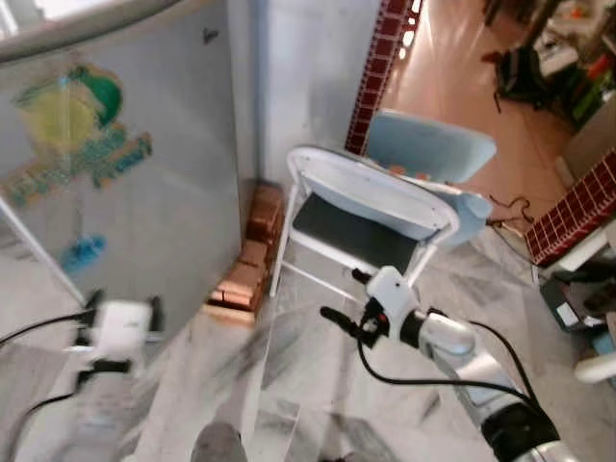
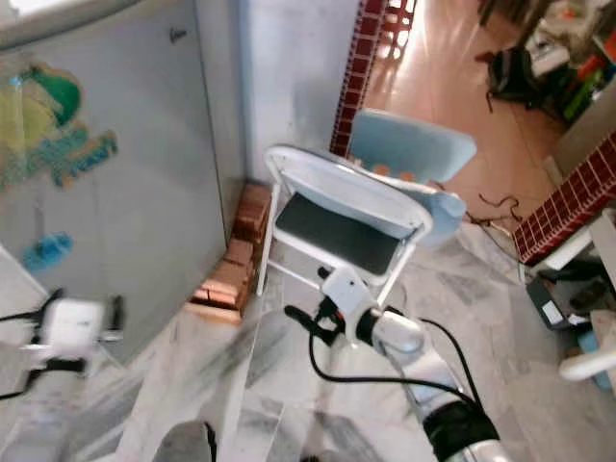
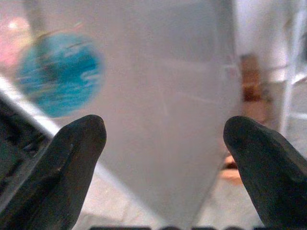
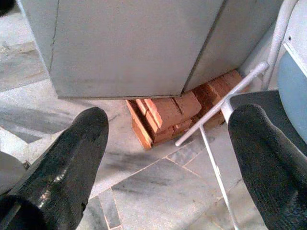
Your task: Restocking fridge
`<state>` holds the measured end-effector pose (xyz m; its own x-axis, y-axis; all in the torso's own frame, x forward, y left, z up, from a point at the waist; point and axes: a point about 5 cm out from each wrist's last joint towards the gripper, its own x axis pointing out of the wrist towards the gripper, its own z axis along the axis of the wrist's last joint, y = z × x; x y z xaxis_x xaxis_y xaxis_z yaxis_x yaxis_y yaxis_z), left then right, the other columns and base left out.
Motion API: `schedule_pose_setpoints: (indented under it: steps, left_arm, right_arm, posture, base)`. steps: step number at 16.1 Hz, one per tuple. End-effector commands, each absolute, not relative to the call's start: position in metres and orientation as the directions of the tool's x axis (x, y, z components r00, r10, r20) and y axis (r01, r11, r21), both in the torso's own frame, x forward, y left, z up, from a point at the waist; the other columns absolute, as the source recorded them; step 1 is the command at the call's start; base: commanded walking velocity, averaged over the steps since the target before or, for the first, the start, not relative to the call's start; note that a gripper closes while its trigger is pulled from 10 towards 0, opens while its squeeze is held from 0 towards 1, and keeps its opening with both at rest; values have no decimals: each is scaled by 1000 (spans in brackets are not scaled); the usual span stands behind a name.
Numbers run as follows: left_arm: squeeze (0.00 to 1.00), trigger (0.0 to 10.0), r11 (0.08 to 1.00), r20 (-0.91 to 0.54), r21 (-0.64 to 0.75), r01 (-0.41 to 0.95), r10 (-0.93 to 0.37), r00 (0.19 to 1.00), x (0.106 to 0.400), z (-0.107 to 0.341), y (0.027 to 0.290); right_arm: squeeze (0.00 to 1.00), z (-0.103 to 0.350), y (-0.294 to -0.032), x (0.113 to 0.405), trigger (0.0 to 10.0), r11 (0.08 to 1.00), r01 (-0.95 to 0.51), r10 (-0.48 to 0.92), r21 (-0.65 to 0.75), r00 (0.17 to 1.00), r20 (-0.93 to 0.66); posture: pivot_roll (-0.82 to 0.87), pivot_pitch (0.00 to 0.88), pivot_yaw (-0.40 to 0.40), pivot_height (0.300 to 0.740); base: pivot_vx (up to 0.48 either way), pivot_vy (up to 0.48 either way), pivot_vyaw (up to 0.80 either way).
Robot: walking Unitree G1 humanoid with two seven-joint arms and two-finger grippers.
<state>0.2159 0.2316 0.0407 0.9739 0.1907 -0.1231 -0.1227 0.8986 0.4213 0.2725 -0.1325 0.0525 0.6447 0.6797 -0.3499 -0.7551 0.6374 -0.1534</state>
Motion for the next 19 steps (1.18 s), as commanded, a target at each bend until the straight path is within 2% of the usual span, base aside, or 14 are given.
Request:
schedule_pose_setpoints:
  steps: [1, 3, 5, 6, 9, 11, 13, 16, 19]
  left_arm:
    - [0, 10000, 901, -72, 411, -136, 181, 981, 217, 49, 225]
    - [0, 10000, 921, -65, 372, -117, 152, 986, 218, 51, 214]
    - [0, 10000, 932, -47, 350, -92, 115, 992, 222, 59, 204]
    - [0, 10000, 942, -26, 328, -70, 83, 996, 230, 70, 198]
    - [0, 10000, 951, -21, 309, -31, 40, 999, 237, 77, 192]
    - [0, 10000, 952, -26, 305, -6, 15, 1000, 240, 78, 188]
    - [0, 10000, 953, -30, 303, 15, -6, 1000, 246, 79, 183]
    - [0, 10000, 957, -40, 281, 69, -60, 997, 259, 83, 176]
    - [0, 10000, 951, -66, 282, 129, -115, 991, 259, 81, 172]
  right_arm:
    - [0, 50, -136, 272, 10000, 634, -755, 671, -168, 645, -365]
    - [0, 49, -136, 274, 10000, 647, -743, 661, -173, 659, -358]
    - [0, 53, -139, 280, 10000, 703, -684, 617, -194, 723, -311]
    - [0, 64, -144, 290, 10000, 830, -531, 498, -169, 843, -205]
    - [0, 66, -153, 290, 10000, 939, -340, 332, -55, 936, -120]
    - [0, 69, -153, 288, 10000, 964, -265, 265, 3, 961, -74]
    - [0, 69, -154, 287, 10000, 977, -214, 212, -25, 976, -56]
    - [0, 66, -171, 279, 10000, 1000, 13, -12, 25, 999, -33]
    - [0, 62, -180, 270, 10000, 996, 91, -90, 24, 995, -34]
  posture:
    - [172, 89, -90, 740]
    - [172, 93, -91, 740]
    - [174, 106, -86, 740]
    - [175, 114, -75, 740]
    - [149, 117, -67, 740]
    - [141, 113, -63, 740]
    - [134, 98, -59, 740]
    - [121, 95, -20, 740]
    - [109, 100, -10, 740]
  base:
    - [0, 0, 0]
    - [0, 0, 0]
    - [0, 0, 0]
    - [0, 0, 0]
    - [0, 184, 0]
    - [0, 480, 0]
    - [0, 480, 0]
    - [0, 475, 0]
    - [0, 474, 0]
